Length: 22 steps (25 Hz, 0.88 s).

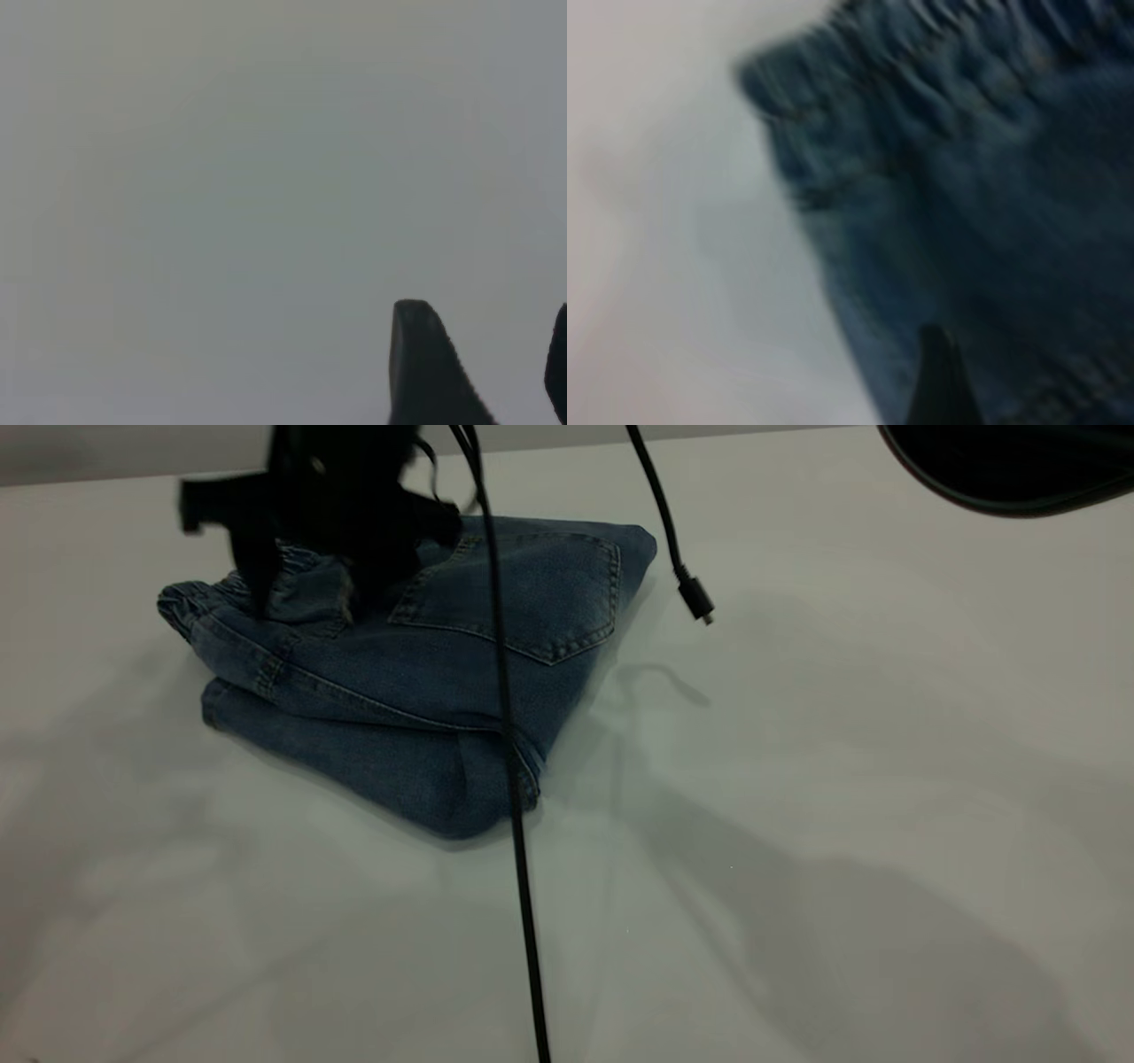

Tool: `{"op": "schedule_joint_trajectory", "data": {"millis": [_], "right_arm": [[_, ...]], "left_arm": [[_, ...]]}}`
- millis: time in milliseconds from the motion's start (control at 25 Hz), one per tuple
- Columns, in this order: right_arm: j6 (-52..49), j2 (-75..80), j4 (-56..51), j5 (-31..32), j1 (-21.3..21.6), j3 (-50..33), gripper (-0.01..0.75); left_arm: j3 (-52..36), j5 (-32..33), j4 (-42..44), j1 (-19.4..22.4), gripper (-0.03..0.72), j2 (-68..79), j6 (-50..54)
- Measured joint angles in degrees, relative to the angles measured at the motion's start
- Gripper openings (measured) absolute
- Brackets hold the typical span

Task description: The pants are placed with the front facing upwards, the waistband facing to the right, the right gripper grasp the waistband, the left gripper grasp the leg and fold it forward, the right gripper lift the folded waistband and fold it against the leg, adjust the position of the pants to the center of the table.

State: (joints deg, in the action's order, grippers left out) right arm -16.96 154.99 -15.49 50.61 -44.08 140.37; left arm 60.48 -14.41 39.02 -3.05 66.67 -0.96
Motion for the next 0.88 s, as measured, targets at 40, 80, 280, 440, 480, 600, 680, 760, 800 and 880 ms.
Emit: {"op": "schedule_joint_trajectory", "data": {"millis": [40,80,280,440,480,600,680,760,800,880], "right_arm": [[0.00,-0.13,0.30,-0.64,-0.04,0.20,0.407],[0.00,0.01,1.02,-1.66,-0.04,0.20,0.407],[-0.68,2.07,1.35,0.13,-0.36,-0.02,0.406],[-0.32,2.26,0.96,0.16,-1.23,0.04,0.406],[0.05,2.26,0.60,0.57,-1.53,0.04,0.406],[3.29,2.20,-0.96,3.43,-2.09,0.08,0.406],[5.82,2.20,-0.77,6.51,-2.28,0.08,0.406],[7.86,2.20,-0.96,9.50,-2.28,0.08,0.406],[7.97,2.20,-0.96,10.77,-2.28,0.08,0.406],[7.94,1.87,-2.03,11.71,-2.28,0.08,0.406]], "left_arm": [[0.00,-0.26,0.00,0.00,0.314,-0.07,0.00],[0.00,-0.33,0.00,0.00,0.314,-0.07,0.00],[0.00,-0.28,0.00,0.00,0.314,-0.07,0.00],[0.00,-0.12,0.00,0.00,0.314,-0.07,-0.02],[0.00,-0.12,0.00,0.00,0.314,-0.07,-0.02],[0.00,-0.06,0.00,0.00,0.314,-0.56,-0.02],[0.00,-0.01,0.00,0.00,0.314,-1.18,-0.02],[0.00,0.11,0.00,0.00,0.314,-1.73,-0.02],[0.00,0.25,0.00,0.00,0.314,-1.84,-0.02],[0.00,0.33,0.00,0.00,0.314,-1.90,-0.02]]}}
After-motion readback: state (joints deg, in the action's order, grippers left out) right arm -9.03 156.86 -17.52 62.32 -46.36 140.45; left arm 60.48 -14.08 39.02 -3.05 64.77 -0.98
